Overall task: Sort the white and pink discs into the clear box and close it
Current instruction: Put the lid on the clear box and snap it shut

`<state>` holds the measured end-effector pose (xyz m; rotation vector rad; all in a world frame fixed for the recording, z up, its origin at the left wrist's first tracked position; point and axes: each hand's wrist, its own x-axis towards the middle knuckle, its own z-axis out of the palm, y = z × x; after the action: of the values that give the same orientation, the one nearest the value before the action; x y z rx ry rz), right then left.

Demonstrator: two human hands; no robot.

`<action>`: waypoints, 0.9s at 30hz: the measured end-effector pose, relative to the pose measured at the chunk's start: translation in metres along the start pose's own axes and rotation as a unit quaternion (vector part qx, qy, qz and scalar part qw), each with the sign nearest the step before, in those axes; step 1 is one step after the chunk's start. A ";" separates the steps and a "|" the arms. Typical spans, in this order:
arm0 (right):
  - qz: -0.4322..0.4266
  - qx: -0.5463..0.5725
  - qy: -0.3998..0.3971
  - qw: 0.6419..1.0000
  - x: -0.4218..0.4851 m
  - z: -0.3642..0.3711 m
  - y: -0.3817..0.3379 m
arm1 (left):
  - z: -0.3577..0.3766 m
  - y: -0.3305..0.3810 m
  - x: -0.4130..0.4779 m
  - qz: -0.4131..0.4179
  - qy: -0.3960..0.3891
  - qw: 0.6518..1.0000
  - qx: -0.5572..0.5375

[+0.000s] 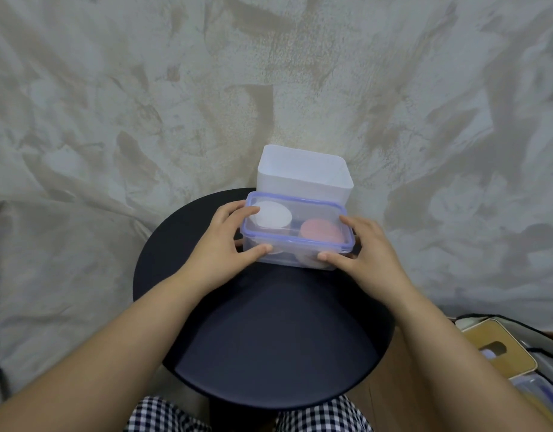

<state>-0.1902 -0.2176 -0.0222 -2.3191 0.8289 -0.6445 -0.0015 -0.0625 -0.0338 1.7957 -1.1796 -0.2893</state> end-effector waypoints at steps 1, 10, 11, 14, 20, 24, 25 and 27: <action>0.000 -0.013 -0.003 1.000 0.000 0.000 0.000 | -0.001 0.000 0.000 -0.003 -0.005 1.000 0.006; -0.135 -0.191 -0.067 0.970 0.020 -0.017 -0.012 | -0.006 0.017 0.024 0.176 -0.020 0.944 0.278; -0.145 -0.195 -0.081 0.967 0.024 -0.018 -0.013 | -0.006 0.018 0.028 0.199 -0.028 0.935 0.294; -0.179 -0.224 -0.099 0.953 0.036 -0.024 -0.012 | -0.004 0.015 0.039 0.256 -0.029 0.913 0.316; -0.226 -0.263 -0.165 0.923 0.054 -0.031 -0.019 | -0.009 0.015 0.053 0.306 -0.082 0.895 0.313; -0.234 -0.260 -0.205 0.914 0.059 -0.035 -0.023 | -0.015 0.023 0.059 0.295 -0.134 0.894 0.309; -0.233 -0.258 -0.210 0.914 0.060 -0.035 -0.024 | -0.016 0.025 0.059 0.291 -0.141 0.893 0.314; -0.226 -0.257 -0.217 0.914 0.061 -0.036 -0.027 | -0.017 0.028 0.056 0.274 -0.147 0.891 0.331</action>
<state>-0.1592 -0.2553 0.0353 -3.0145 0.2600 -0.0576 0.0207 -0.1016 0.0136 1.9057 -2.1332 0.2179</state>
